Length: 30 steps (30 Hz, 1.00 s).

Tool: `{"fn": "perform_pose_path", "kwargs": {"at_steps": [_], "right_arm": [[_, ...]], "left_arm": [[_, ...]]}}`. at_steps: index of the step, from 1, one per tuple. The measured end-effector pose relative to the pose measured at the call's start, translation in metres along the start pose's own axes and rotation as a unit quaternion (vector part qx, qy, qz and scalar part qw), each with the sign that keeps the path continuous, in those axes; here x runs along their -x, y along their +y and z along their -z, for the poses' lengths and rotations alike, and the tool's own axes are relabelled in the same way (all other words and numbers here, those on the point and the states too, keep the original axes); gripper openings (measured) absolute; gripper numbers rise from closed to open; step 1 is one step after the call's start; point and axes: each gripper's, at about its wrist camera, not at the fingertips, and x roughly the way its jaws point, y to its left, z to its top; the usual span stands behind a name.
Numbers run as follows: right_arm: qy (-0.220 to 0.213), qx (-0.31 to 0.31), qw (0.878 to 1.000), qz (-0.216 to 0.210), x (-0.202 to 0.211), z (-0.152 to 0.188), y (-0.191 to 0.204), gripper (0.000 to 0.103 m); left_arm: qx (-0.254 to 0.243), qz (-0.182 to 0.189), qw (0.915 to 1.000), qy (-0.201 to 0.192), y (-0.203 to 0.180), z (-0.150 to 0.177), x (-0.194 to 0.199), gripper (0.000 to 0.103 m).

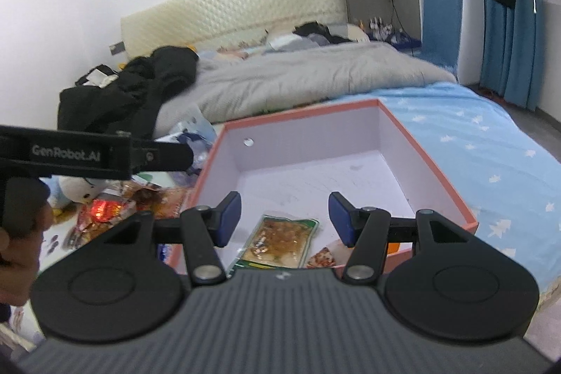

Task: Organize snacks
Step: 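Withdraw both tools from the pink box back toward the snack pile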

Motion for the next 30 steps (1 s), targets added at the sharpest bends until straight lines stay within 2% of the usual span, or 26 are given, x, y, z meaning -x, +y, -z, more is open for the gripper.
{"fn": "perform_pose_path", "kwargs": {"at_steps": [7, 13, 18, 20, 22, 30], "right_arm": [[-0.012, -0.006, 1.000, -0.011, 0.021, 0.012, 0.021, 0.058], [-0.006, 0.008, 1.000, -0.026, 0.033, 0.028, 0.041, 0.058], [0.016, 0.040, 0.999, -0.032, 0.047, 0.046, 0.052, 0.058], [0.023, 0.037, 0.998, -0.034, 0.052, 0.051, 0.053, 0.058], [0.028, 0.028, 0.999, -0.032, 0.057, 0.055, 0.052, 0.058], [0.040, 0.017, 0.998, -0.036, 0.079, 0.074, 0.065, 0.058]], "left_arm": [[0.044, -0.027, 0.9986, -0.007, 0.021, 0.035, 0.042, 0.092], [0.075, -0.069, 0.9947, 0.003, 0.029, 0.069, 0.081, 0.092], [0.100, -0.075, 0.9922, -0.002, 0.032, 0.091, 0.111, 0.092], [0.109, -0.087, 0.9901, -0.011, 0.030, 0.096, 0.121, 0.092], [0.099, -0.096, 0.9904, -0.015, 0.024, 0.102, 0.130, 0.092], [0.124, -0.099, 0.9874, -0.003, 0.021, 0.123, 0.149, 0.092]]}}
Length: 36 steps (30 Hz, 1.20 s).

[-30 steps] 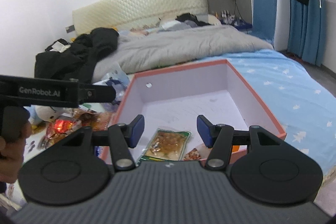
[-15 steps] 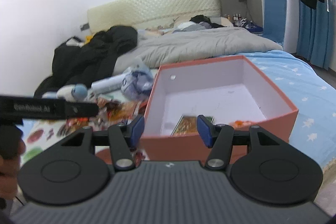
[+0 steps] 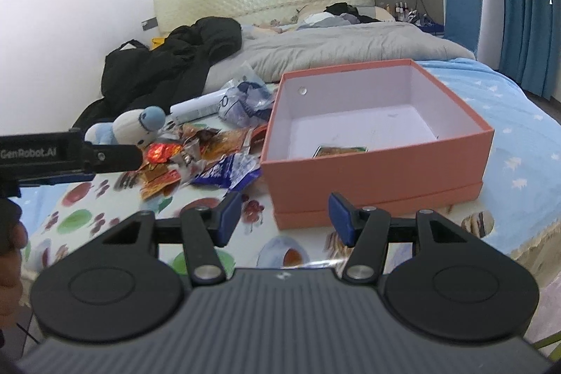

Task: Organize snacks
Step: 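Withdraw both tools from the pink box back toward the snack pile, then grasp the blue spicy-strip bag with right tool while left tool reaches the red packets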

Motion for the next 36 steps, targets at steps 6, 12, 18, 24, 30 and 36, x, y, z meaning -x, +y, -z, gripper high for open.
{"fn": "perform_pose_path", "kwargs": {"at_steps": [6, 12, 18, 24, 30, 36], "right_arm": [[0.008, 0.005, 1.000, -0.010, 0.009, 0.009, 0.014, 0.058], [0.006, 0.020, 1.000, -0.018, 0.004, 0.009, 0.024, 0.058], [0.006, 0.029, 0.999, -0.025, -0.008, 0.009, 0.033, 0.058], [0.022, 0.053, 0.998, -0.040, -0.031, 0.009, 0.048, 0.058], [0.033, 0.078, 0.995, -0.055, -0.059, 0.004, 0.070, 0.058], [0.049, 0.119, 0.990, -0.059, -0.097, 0.001, 0.093, 0.058]], "left_arm": [[-0.008, -0.008, 0.9999, 0.006, 0.006, 0.010, 0.004, 0.092], [-0.014, -0.007, 0.9999, -0.003, 0.014, 0.004, 0.000, 0.092], [-0.006, -0.012, 0.9999, -0.010, 0.024, -0.005, -0.011, 0.092], [0.008, -0.024, 0.9997, 0.001, 0.045, -0.005, -0.030, 0.092], [0.027, -0.051, 0.9983, 0.009, 0.081, -0.009, -0.054, 0.092], [0.065, -0.083, 0.9938, 0.036, 0.129, -0.013, -0.095, 0.092]]}}
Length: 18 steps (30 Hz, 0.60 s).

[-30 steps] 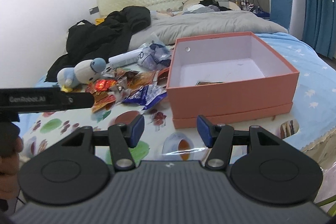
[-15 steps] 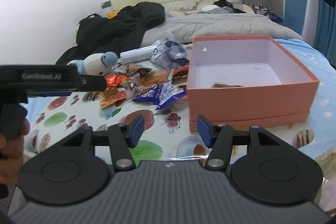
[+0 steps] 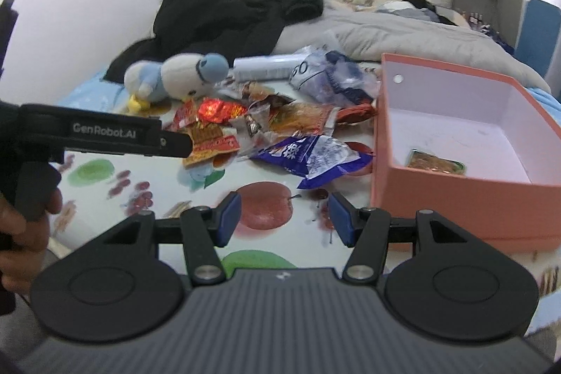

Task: Organize snacks
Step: 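Grasp the blue spicy-strip bag with right tool while left tool reaches the red packets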

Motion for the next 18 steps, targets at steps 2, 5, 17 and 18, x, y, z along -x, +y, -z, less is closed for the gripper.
{"fn": "perform_pose_path", "kwargs": {"at_steps": [2, 5, 17, 18], "right_arm": [[0.010, 0.013, 1.000, -0.003, -0.016, -0.006, 0.004, 0.058], [0.023, 0.055, 0.998, 0.018, -0.038, -0.012, 0.010, 0.058], [0.054, 0.187, 0.978, 0.081, -0.125, -0.028, 0.018, 0.058], [0.060, 0.195, 0.975, 0.083, -0.133, -0.028, 0.018, 0.058]], "left_arm": [[0.015, -0.006, 0.9998, 0.008, 0.011, -0.004, -0.014, 0.092], [0.018, -0.004, 0.9996, 0.020, 0.022, -0.011, -0.036, 0.092], [-0.075, -0.046, 0.9927, 0.082, 0.028, -0.019, -0.121, 0.091], [-0.084, -0.052, 0.9912, 0.089, 0.030, -0.018, -0.127, 0.091]]}}
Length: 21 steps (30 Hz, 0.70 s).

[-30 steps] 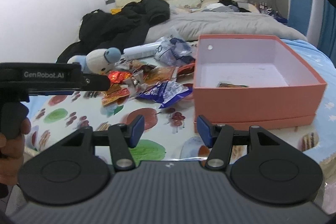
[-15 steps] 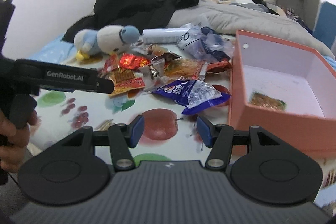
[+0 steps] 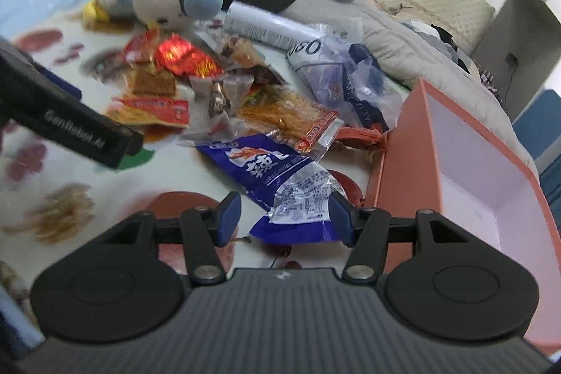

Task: Organize snacks
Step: 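Grasp the blue spicy-strip bag with right tool while left tool reaches the red packets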

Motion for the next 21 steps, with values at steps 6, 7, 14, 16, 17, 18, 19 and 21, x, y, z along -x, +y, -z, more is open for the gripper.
{"fn": "perform_pose_path", "kwargs": {"at_steps": [6, 7, 14, 16, 17, 18, 19, 21], "right_arm": [[0.024, 0.064, 0.997, 0.028, -0.030, -0.005, 0.009, 0.076], [0.023, 0.071, 0.997, 0.034, -0.033, -0.006, 0.010, 0.086], [0.051, 0.068, 0.996, 0.020, -0.061, -0.015, 0.003, 0.087], [0.061, 0.050, 0.997, 0.016, -0.067, -0.017, -0.003, 0.086], [0.062, 0.051, 0.997, 0.019, -0.070, -0.016, -0.003, 0.086], [0.065, 0.050, 0.996, 0.015, -0.073, -0.016, -0.003, 0.086], [0.070, 0.044, 0.997, 0.005, -0.075, -0.016, -0.005, 0.086], [0.069, 0.034, 0.997, 0.000, -0.077, -0.016, -0.009, 0.085]], "left_arm": [[-0.015, -0.017, 0.9997, 0.011, 0.010, -0.003, -0.021, 0.087], [-0.015, -0.016, 0.9997, 0.009, 0.012, -0.004, -0.023, 0.086], [-0.020, -0.004, 0.9998, -0.008, 0.016, -0.012, -0.028, 0.067], [-0.025, 0.000, 0.9996, -0.011, 0.017, -0.013, -0.028, 0.058], [-0.027, 0.001, 0.9996, -0.013, 0.017, -0.013, -0.028, 0.056], [-0.028, 0.002, 0.9995, -0.014, 0.017, -0.014, -0.028, 0.050], [-0.027, 0.003, 0.9995, -0.016, 0.018, -0.014, -0.028, 0.045], [-0.027, 0.002, 0.9994, -0.019, 0.020, -0.013, -0.027, 0.037]]}}
